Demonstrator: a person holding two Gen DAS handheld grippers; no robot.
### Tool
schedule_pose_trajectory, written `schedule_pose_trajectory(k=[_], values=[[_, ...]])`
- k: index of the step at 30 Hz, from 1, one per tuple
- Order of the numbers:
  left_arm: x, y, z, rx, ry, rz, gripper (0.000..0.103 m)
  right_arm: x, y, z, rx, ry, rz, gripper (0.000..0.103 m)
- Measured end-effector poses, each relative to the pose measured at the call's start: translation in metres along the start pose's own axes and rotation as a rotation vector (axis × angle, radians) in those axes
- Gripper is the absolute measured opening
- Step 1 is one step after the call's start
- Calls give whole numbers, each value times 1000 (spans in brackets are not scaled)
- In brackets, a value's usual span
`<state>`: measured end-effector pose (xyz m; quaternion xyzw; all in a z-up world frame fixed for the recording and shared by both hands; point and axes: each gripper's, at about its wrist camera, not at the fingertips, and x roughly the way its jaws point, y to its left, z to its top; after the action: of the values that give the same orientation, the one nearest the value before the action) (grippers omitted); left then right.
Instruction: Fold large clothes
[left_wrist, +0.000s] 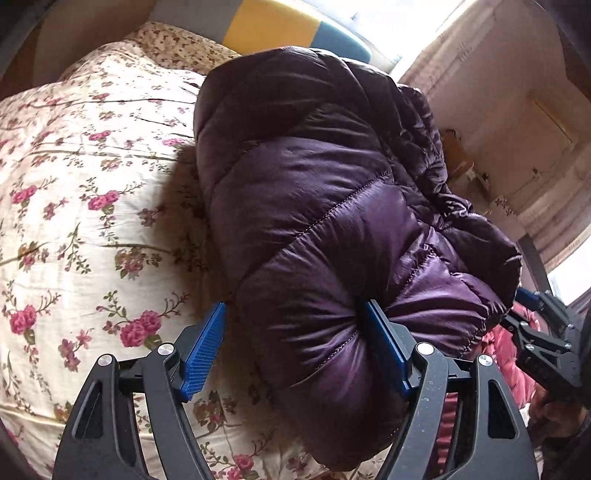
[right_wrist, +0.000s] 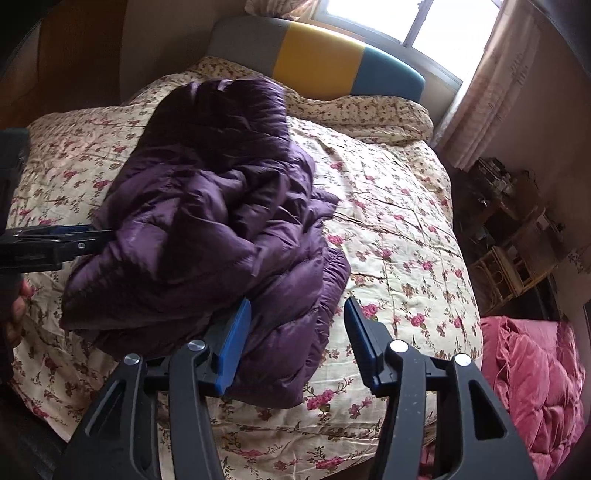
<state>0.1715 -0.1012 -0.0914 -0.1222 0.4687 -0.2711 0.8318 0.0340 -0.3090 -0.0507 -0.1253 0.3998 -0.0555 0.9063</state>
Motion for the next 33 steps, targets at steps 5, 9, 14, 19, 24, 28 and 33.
schedule_pose_trajectory(k=[5,9,14,19,24,28,33], values=[[1,-5,0,32,4,6,73,-6,14,11,-95,0,27,62],[3,-3,0,42,6,6,73,2,29,21,-186,12,19,55],[2,-1,0,60,4,-6,73,26,48,20,-318,91,12,22],[-6,-4,-3,81,6,-29,70,43,62,14,-411,138,0,11],[-7,0,-4,81,11,-48,70,48,69,15,-447,143,-35,26],[-5,2,-5,85,19,-55,70,45,68,21,-455,130,-61,44],[-3,3,-4,87,24,-67,70,44,70,24,-528,138,-74,47]])
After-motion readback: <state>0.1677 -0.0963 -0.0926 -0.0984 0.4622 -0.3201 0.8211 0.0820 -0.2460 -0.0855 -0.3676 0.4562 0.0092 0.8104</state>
